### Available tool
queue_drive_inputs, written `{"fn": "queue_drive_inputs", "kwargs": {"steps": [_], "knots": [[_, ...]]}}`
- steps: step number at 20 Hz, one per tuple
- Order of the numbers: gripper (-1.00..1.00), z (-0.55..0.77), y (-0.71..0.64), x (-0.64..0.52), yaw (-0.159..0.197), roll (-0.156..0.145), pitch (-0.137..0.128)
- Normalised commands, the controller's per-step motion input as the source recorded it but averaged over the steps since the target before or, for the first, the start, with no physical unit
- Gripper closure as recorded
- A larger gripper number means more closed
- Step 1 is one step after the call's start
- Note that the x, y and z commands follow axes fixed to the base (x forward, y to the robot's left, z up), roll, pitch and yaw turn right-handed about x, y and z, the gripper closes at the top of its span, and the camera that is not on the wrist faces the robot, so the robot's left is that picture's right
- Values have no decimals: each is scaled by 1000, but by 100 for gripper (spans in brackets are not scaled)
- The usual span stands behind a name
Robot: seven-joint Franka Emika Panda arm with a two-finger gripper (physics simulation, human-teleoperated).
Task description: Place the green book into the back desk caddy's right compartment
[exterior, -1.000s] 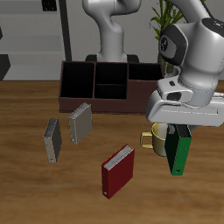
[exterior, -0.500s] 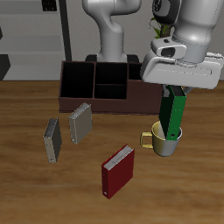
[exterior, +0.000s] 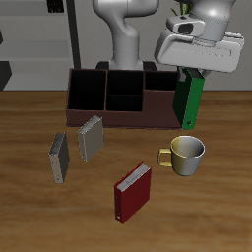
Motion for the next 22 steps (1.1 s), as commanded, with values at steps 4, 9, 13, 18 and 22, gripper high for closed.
{"fn": "queue_drive_inputs", "kwargs": {"steps": [4, 9, 13, 18, 22], "knots": [[100, 218, 17, -488, -1, -24, 26], [100, 331, 44, -592, 37, -41, -37], [100, 262, 19, -540, 1, 18, -57], [100, 109, -56, -479, 6, -13, -21], [100, 94, -81, -441, 8, -21, -33]]}}
